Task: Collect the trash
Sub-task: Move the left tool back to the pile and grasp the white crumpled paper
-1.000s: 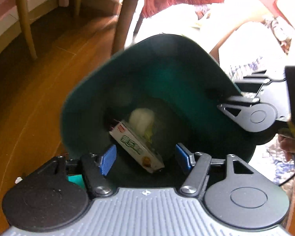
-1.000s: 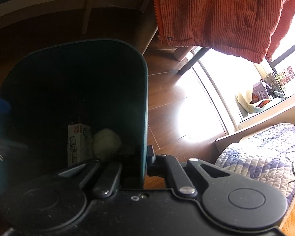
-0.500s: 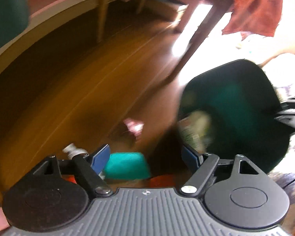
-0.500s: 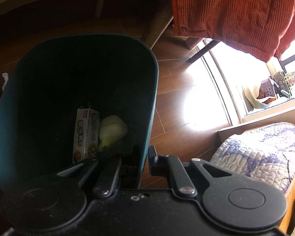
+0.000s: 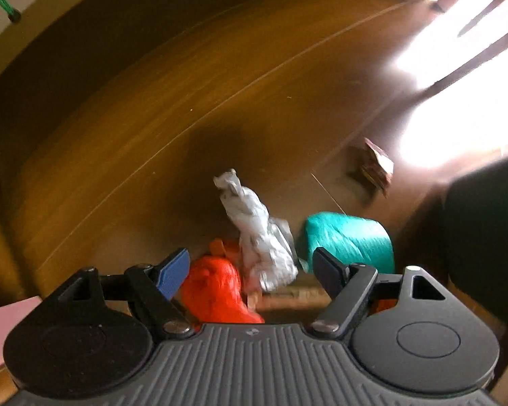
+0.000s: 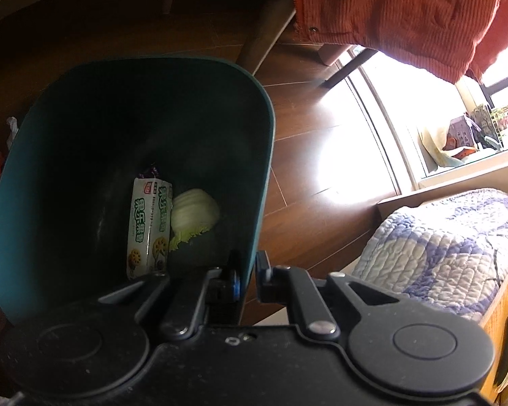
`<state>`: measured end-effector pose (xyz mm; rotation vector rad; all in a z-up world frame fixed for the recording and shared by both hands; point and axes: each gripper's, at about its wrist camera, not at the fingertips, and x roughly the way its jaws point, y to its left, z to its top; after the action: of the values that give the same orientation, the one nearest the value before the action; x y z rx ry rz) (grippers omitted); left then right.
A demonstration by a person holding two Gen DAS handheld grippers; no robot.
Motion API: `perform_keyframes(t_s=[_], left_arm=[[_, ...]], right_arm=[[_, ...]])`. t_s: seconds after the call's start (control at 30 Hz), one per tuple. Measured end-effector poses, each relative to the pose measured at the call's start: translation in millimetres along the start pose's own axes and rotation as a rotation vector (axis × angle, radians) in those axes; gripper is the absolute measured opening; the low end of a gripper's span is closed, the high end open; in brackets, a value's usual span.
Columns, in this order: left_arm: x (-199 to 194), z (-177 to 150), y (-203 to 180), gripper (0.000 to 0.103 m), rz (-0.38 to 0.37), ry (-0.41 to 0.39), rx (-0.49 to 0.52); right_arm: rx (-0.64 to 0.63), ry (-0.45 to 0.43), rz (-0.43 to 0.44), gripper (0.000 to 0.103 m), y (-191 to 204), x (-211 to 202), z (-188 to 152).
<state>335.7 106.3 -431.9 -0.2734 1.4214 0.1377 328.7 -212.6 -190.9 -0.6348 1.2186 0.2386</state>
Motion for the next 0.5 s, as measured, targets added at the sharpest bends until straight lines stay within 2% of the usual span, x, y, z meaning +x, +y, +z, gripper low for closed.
perform_keyframes(t_s=[0.13, 0.27, 0.4, 0.5], left_arm=[[37, 23, 7, 0.079, -0.033, 0.049, -0.041], [72, 38, 8, 0.079, 0.000, 0.094, -0.089], [94, 39, 12, 0.079, 0.004, 0.152, -0.140], [103, 35, 6, 0.078, 0.015, 0.171, -0.117]], right_arm=[[0.017, 0.011, -0.001, 0.007, -3, 3, 0], [0.033, 0.013, -0.001, 0.007, -5, 4, 0], [0.037, 0.012, -0.008, 0.007, -6, 6, -1], [0.040, 0.008, -0.008, 0.006, -7, 7, -1]])
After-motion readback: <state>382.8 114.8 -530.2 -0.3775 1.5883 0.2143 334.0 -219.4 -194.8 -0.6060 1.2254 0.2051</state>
